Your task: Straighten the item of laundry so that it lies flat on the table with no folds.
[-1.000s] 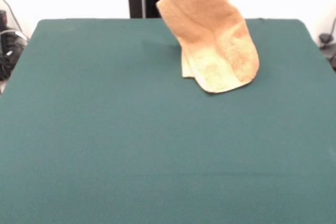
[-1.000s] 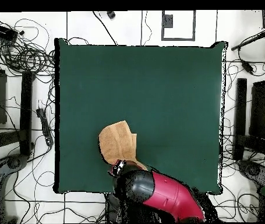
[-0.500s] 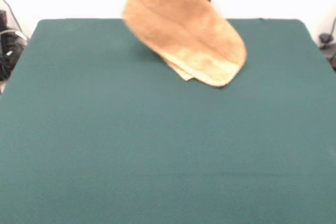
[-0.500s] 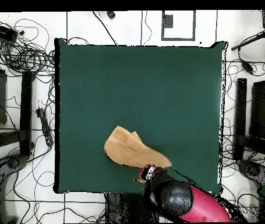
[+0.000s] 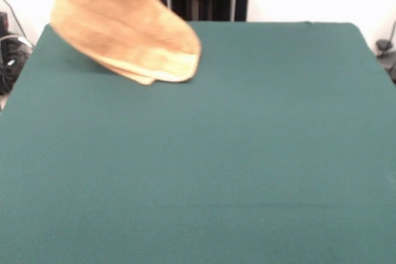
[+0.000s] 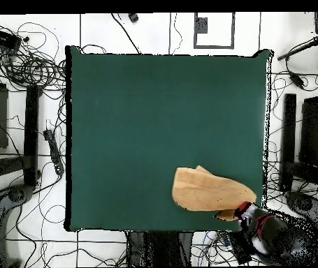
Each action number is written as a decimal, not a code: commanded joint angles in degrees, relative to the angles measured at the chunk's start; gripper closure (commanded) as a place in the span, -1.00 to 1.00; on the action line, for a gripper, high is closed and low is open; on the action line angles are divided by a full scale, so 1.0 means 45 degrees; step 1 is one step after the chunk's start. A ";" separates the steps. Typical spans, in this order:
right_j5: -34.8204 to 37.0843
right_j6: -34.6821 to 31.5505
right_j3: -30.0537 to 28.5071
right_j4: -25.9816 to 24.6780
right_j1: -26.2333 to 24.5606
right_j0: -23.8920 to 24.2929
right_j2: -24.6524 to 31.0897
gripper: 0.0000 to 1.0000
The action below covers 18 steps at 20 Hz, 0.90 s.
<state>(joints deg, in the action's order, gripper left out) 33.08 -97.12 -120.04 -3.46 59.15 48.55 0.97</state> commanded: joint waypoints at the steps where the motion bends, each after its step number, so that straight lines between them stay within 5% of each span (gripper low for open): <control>1: 0.2713 0.3994 0.2779 -0.1049 -0.1323 0.1561 0.2730 1.00; 8: 0.3295 0.4270 0.3940 -0.1999 -0.2185 0.2564 0.3743 1.00; 18: 0.3157 0.3319 0.3967 -0.2780 -0.2443 0.2938 0.4531 1.00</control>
<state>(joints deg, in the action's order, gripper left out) 42.03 -96.72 -104.30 -12.77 49.41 63.16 11.90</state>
